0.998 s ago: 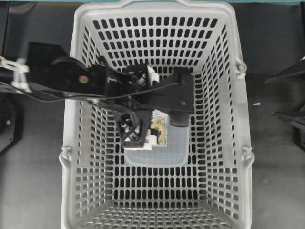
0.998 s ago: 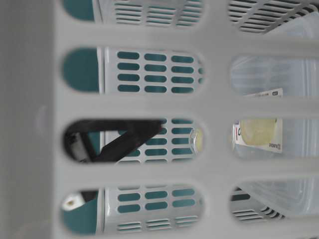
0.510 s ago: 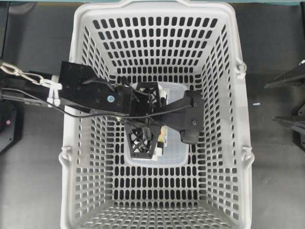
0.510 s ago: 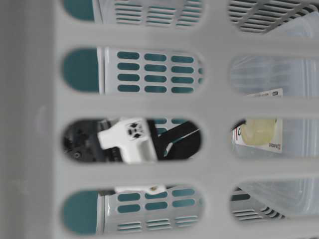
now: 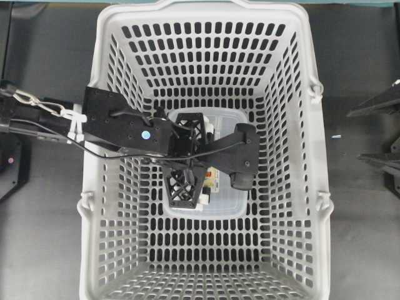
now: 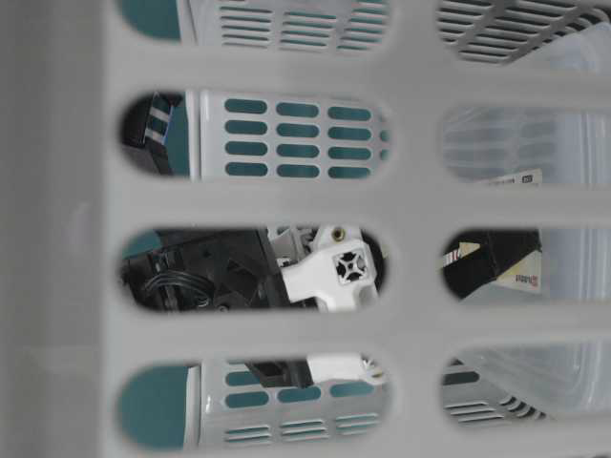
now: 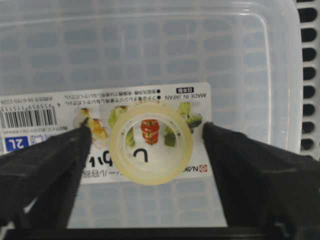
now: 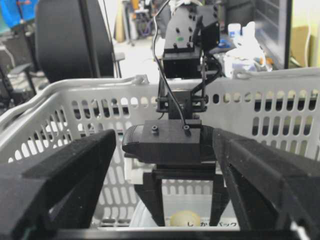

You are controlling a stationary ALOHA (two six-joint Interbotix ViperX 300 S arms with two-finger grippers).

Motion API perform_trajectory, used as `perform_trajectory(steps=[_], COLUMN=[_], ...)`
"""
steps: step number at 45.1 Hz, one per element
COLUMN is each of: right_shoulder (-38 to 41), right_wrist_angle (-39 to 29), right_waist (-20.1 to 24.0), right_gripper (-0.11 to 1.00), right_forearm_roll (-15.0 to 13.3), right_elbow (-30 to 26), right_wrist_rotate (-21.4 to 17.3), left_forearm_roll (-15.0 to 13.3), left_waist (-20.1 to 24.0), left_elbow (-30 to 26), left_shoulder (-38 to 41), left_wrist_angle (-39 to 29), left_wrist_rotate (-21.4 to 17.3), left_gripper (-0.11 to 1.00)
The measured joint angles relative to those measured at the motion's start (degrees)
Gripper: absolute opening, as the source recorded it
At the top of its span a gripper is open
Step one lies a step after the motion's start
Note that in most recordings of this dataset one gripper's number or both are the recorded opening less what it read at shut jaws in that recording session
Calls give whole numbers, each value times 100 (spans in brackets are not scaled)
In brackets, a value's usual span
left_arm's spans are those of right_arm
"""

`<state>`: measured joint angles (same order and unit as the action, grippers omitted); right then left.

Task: Pick up the cellophane tape from the shopping basket with the left arm.

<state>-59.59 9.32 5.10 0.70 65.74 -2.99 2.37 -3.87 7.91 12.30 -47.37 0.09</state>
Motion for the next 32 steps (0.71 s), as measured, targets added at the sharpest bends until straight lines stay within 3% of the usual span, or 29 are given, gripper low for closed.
perform_trajectory(steps=[6, 18, 32], right_shoulder=[0, -9, -105], right_wrist_angle=[0, 0, 0], right_waist=[0, 0, 9], right_gripper=[76, 76, 76], right_forearm_roll=[-9, -9, -9], right_elbow=[0, 0, 9], right_wrist_rotate=[-18, -18, -18], left_forearm_roll=[0, -9, 0], left_waist=[0, 0, -70], left_elbow=[0, -396, -1898], left_shoulder=[0, -229, -457], left_wrist_angle=[-35, -510, -2180], left_wrist_rotate=[-35, -44, -44], left_gripper=[49, 50, 50])
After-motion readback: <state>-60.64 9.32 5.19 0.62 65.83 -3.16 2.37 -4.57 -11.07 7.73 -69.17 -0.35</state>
